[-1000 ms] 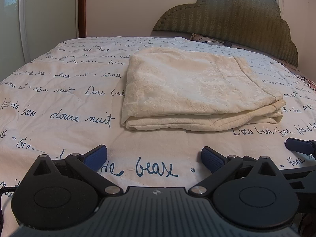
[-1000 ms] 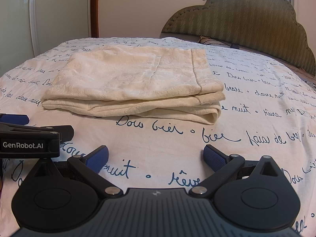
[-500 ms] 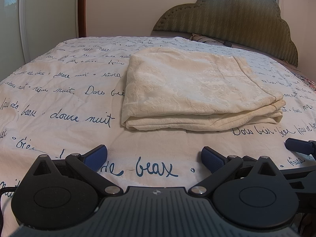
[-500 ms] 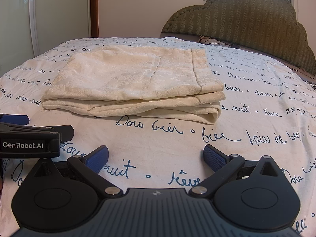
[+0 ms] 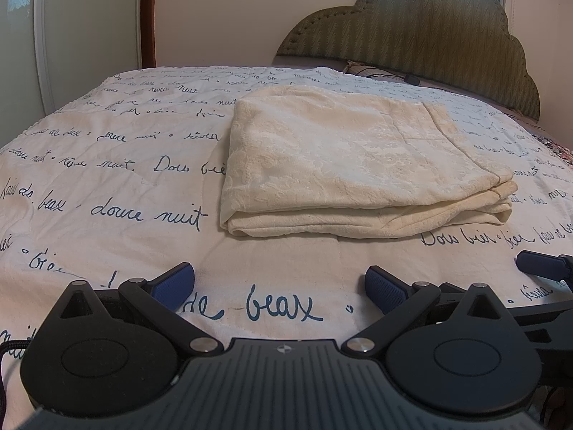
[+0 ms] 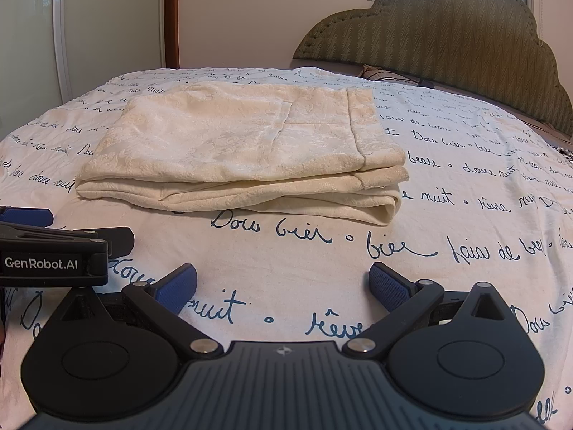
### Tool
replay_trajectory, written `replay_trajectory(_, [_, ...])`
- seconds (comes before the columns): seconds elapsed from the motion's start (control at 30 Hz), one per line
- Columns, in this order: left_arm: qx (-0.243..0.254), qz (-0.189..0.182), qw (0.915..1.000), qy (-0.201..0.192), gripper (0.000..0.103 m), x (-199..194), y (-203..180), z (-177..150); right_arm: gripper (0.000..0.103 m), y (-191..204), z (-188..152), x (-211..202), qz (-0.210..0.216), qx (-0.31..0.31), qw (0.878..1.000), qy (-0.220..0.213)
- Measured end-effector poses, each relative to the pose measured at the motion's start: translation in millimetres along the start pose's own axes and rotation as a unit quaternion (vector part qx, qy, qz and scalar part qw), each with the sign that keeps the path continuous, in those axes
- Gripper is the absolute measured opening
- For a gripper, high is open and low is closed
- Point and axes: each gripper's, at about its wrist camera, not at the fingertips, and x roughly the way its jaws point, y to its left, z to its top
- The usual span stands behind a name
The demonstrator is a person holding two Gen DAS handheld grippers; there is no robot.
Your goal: Fold towel
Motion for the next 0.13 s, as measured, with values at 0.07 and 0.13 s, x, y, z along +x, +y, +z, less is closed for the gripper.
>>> replay_trajectory(0.07, [-0.001,-0.002,1.0,0.0,0.103,0.6,0.9,0.1,0.103,0.1,0.1,-0.1,0.001,0.001,1.0,0.0])
replay_trajectory(0.13, [0.0,-0.002,1.0,0.0,0.103,0.8,1.0,0.2,0.103,0.5,0.3,-0.2,0.001,0.001,1.0,0.001])
